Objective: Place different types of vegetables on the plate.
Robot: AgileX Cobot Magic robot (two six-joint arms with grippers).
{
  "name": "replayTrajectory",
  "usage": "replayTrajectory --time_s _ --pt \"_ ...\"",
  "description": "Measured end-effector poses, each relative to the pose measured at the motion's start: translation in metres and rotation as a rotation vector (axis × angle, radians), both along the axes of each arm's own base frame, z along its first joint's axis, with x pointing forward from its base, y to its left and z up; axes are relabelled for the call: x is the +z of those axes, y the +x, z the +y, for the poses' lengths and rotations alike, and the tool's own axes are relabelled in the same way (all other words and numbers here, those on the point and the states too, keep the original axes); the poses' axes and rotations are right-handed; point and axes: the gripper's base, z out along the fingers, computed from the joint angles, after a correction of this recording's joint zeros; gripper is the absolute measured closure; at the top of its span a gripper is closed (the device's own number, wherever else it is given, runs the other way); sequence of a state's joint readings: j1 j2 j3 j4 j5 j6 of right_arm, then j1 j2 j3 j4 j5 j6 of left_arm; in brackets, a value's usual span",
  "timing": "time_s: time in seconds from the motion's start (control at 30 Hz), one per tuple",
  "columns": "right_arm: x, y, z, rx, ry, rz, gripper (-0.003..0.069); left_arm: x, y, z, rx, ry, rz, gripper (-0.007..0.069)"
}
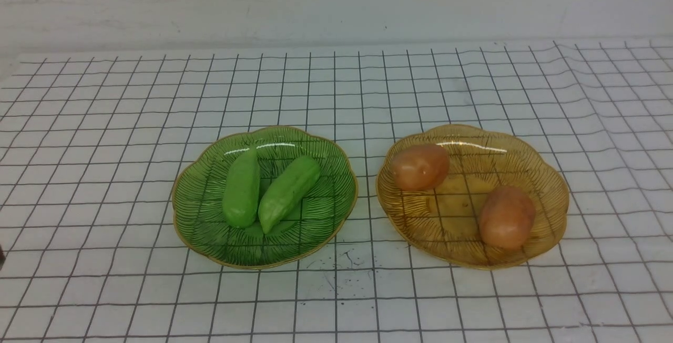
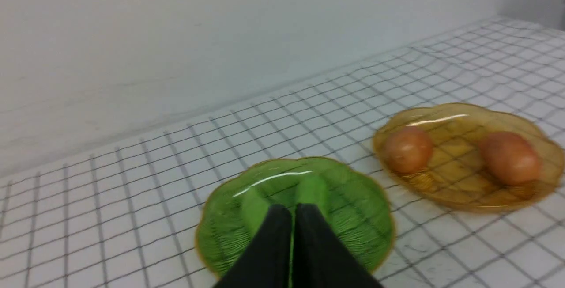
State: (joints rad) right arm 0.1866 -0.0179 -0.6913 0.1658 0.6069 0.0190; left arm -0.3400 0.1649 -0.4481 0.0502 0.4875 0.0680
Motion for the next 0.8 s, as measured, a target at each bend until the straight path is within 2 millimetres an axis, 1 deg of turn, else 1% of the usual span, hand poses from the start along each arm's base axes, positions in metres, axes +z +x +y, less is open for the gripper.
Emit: replayTrajectory --time_s 0.07,0.1,0.13,0.2,0.23,0.27,0.37,0.8 --pt "0.000 0.000 0.000 0.000 0.000 0.000 0.0674 -0.053 0.005 0.003 0.119 -0.025 -0.005 0.0632" --pt "0.000 0.000 0.000 0.000 0.000 0.000 0.0674 -0.055 0.004 0.004 0.126 -0.032 -0.019 0.0632" --pt "0.000 0.000 0.000 0.000 0.000 0.000 0.0674 -0.081 0.007 0.005 0.168 -0.038 0.003 0.0632" --pt "0.000 0.000 0.000 0.001 0.001 0.000 0.0674 -0.114 0.011 0.008 0.236 -0.042 0.059 0.0632" --pt "0.000 0.000 0.000 0.003 0.003 0.000 0.0674 -0.125 0.012 0.009 0.260 -0.041 0.101 0.0632" --pt "0.000 0.000 0.000 0.003 0.003 0.001 0.0674 -0.132 0.012 0.010 0.279 -0.036 0.138 0.0632" --pt "0.000 0.000 0.000 0.002 0.002 0.001 0.0674 -0.137 0.011 0.011 0.291 -0.023 0.195 0.0632" --pt "0.000 0.000 0.000 0.002 0.002 0.001 0.0674 -0.138 0.010 0.010 0.291 -0.044 0.203 0.0632"
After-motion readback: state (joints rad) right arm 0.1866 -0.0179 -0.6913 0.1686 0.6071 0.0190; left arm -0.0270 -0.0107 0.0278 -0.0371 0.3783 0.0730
